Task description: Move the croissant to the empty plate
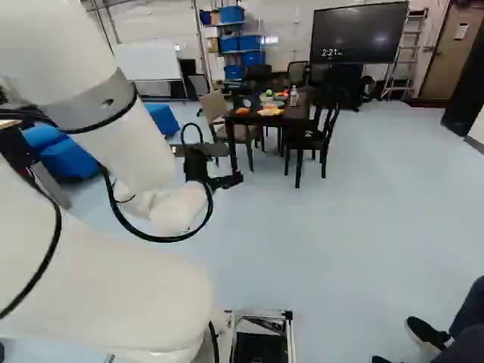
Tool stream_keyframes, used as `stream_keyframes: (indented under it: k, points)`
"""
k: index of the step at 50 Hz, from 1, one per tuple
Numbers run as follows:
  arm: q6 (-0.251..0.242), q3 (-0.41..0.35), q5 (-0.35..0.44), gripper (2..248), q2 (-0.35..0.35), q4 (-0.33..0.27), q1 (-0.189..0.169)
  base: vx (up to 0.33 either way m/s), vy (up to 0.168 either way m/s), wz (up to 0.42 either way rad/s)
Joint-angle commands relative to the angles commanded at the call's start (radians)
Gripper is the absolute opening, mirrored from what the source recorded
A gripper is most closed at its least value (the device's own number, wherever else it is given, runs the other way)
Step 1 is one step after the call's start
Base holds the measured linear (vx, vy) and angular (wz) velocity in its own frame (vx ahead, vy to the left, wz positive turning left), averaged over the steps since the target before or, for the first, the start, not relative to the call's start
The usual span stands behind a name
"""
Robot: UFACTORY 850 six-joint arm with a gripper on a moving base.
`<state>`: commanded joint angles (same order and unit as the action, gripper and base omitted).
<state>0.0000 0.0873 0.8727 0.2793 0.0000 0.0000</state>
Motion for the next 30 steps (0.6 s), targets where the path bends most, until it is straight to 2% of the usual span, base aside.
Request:
stream_keyframes:
  k: [11,30]
  points:
    - [0.0,0.0,0.0,247,0.0,0.0,0.0,0.074,-0.009,0.019]
    - [0.0,0.0,0.0,247,0.0,0.0,0.0,0.231,-0.002,-0.032]
